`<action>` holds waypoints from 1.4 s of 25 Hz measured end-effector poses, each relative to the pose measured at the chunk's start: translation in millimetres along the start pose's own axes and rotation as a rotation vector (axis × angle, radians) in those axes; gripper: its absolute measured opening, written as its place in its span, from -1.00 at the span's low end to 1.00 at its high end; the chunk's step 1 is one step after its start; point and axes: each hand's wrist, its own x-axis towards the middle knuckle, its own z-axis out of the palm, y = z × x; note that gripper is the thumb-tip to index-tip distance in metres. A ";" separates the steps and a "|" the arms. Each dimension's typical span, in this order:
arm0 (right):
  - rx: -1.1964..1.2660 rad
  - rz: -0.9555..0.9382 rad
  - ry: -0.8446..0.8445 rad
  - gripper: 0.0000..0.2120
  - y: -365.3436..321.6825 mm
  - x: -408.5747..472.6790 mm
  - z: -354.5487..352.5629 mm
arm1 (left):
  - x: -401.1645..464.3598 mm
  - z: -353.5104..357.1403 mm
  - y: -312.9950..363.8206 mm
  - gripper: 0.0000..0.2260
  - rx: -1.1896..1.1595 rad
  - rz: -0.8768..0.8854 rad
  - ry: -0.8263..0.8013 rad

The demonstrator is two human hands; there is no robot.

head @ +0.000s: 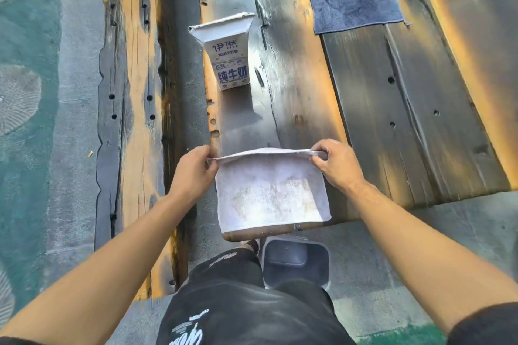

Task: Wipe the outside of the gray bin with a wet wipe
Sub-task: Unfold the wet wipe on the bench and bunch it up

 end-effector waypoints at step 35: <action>0.371 0.981 0.290 -0.84 10.3 -133.0 81.7 | 8.2 102.9 78.0 -0.78 0.252 0.347 -0.377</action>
